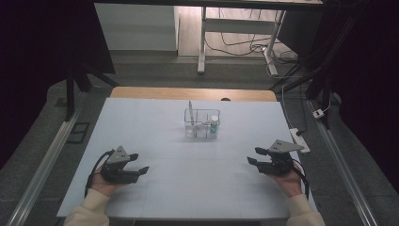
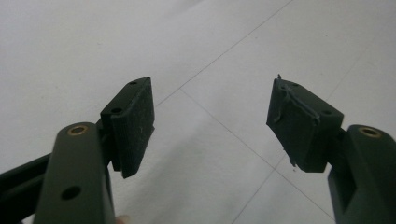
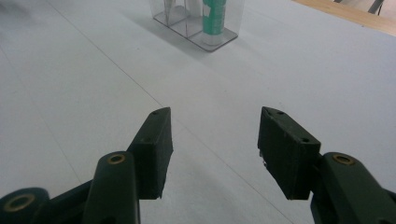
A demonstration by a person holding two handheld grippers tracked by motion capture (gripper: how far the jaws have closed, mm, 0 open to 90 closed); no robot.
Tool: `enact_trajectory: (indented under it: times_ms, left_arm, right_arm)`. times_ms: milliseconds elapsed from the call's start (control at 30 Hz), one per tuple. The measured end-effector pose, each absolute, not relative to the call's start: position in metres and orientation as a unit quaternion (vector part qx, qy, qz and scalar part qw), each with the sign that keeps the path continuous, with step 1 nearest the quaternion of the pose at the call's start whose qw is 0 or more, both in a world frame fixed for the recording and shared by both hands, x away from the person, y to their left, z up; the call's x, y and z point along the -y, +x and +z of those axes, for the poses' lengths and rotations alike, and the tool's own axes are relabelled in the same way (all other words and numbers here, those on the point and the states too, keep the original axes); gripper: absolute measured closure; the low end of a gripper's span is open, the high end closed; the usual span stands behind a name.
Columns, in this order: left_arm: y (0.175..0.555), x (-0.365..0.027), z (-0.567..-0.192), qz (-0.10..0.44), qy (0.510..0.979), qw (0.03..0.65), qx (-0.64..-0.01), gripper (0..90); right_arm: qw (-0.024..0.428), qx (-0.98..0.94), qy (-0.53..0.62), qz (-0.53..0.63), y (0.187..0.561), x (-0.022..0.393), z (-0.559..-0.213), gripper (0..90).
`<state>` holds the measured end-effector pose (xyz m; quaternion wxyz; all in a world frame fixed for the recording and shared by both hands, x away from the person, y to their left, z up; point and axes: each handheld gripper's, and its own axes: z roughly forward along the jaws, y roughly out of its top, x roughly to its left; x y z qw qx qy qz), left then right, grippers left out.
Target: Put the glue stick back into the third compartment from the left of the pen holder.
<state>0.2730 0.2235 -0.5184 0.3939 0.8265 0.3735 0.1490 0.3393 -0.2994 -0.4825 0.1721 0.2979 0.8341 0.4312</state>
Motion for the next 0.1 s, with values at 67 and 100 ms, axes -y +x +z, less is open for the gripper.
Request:
enact_trajectory:
  times_ms: [67,100]
  left_arm:
    - [0.2733,-0.2235,-0.5185,0.149,0.826,0.394,-0.374,32.1]
    - [0.2735,-0.2235,-0.5187,0.149,0.826,0.394,-0.374,32.1]
  right_arm:
    - [0.172,-0.835,0.296,0.431,0.3395,0.2995,-0.4829,44.5]
    - [0.172,-0.835,0.296,0.430,0.3396,0.2995,-0.4830,44.4]
